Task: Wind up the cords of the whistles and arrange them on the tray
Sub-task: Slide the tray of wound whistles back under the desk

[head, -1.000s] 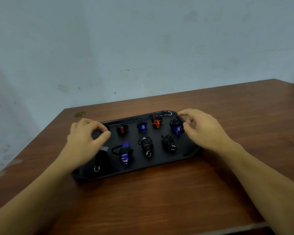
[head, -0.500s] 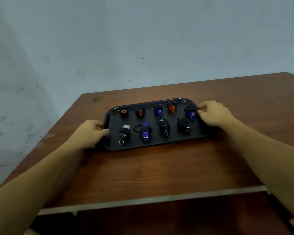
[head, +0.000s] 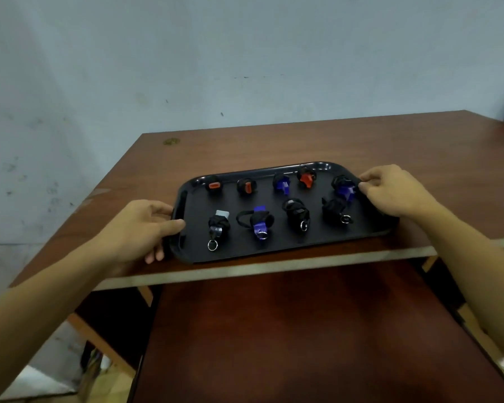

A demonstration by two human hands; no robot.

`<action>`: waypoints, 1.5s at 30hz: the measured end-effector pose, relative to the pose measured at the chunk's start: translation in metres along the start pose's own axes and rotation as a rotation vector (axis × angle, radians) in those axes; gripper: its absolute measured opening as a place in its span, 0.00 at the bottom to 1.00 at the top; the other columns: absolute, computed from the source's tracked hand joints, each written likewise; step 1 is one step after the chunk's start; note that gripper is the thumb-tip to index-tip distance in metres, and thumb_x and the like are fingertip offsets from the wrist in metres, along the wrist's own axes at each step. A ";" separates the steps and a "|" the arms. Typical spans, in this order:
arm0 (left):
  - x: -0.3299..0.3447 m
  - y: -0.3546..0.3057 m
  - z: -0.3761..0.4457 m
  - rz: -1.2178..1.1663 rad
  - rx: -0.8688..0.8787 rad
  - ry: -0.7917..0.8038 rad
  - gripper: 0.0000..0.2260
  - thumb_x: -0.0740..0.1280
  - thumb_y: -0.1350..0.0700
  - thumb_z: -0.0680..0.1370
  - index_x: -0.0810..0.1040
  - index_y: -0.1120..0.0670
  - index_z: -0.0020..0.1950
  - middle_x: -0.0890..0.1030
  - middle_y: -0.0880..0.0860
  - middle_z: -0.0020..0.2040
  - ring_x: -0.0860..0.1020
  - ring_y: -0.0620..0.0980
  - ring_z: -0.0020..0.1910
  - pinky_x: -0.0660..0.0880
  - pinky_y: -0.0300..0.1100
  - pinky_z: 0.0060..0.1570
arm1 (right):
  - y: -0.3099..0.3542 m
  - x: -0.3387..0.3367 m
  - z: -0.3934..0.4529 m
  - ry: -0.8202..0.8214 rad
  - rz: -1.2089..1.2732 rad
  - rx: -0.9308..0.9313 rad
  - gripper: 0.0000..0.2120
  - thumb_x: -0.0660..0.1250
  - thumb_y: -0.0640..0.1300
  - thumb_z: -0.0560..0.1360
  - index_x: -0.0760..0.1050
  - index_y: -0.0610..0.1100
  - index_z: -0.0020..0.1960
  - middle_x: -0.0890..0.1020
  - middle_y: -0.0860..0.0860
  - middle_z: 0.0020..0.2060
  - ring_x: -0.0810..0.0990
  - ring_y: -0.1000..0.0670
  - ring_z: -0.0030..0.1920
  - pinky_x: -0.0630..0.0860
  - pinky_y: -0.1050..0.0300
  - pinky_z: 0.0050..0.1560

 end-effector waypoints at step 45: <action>0.065 0.077 -0.189 -0.034 -0.107 0.141 0.16 0.64 0.59 0.81 0.71 0.46 0.67 0.86 0.54 0.44 0.78 0.58 0.25 0.78 0.45 0.28 | -0.093 0.053 -0.219 0.056 0.147 0.110 0.12 0.63 0.49 0.81 0.75 0.51 0.64 0.82 0.55 0.53 0.80 0.50 0.59 0.77 0.47 0.59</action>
Point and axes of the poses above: each hand's wrist, its own z-axis towards the middle knuckle, its own x-axis out of the palm, y = z × x, the point moved 3 cm from there along z, towards the middle knuckle
